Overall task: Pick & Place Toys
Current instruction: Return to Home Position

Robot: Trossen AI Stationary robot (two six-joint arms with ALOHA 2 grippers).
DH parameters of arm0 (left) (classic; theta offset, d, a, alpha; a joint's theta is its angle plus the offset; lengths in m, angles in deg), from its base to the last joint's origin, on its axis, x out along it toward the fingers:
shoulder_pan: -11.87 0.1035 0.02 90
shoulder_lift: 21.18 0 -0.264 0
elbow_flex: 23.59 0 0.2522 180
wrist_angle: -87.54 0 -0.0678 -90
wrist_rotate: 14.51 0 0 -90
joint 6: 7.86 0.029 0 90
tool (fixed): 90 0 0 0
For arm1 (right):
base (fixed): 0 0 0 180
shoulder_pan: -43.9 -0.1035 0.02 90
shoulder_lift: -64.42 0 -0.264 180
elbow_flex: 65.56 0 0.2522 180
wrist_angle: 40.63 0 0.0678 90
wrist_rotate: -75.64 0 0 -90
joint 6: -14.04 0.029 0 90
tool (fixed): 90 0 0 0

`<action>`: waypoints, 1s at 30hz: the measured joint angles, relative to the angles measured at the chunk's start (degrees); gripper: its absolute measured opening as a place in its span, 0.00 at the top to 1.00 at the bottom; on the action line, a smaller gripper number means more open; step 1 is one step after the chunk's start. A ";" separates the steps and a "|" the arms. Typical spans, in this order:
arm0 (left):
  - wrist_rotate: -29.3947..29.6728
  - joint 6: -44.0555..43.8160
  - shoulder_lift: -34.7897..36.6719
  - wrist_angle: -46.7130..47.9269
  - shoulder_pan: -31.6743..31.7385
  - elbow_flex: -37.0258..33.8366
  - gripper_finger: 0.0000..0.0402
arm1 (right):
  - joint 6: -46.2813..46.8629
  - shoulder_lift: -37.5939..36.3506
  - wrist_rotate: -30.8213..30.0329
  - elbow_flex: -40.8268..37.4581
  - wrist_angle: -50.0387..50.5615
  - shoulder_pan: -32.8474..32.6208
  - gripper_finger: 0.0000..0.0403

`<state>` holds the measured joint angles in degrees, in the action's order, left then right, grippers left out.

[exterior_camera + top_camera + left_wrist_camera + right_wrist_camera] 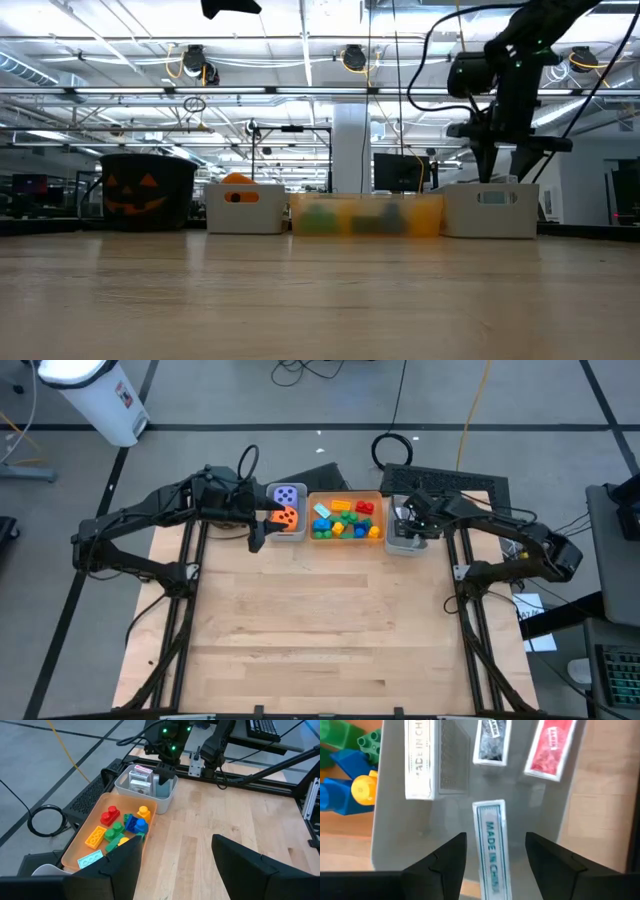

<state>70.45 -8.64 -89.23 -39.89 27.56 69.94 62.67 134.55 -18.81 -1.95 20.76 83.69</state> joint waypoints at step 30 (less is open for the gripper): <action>-10.45 -9.67 28.82 -9.42 16.72 -14.38 0.39 | -14.73 -25.12 -19.77 0.00 -29.38 -10.66 0.88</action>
<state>60.00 -18.31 -60.41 -49.31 44.28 55.56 47.94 109.43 -38.57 -1.95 -8.63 73.04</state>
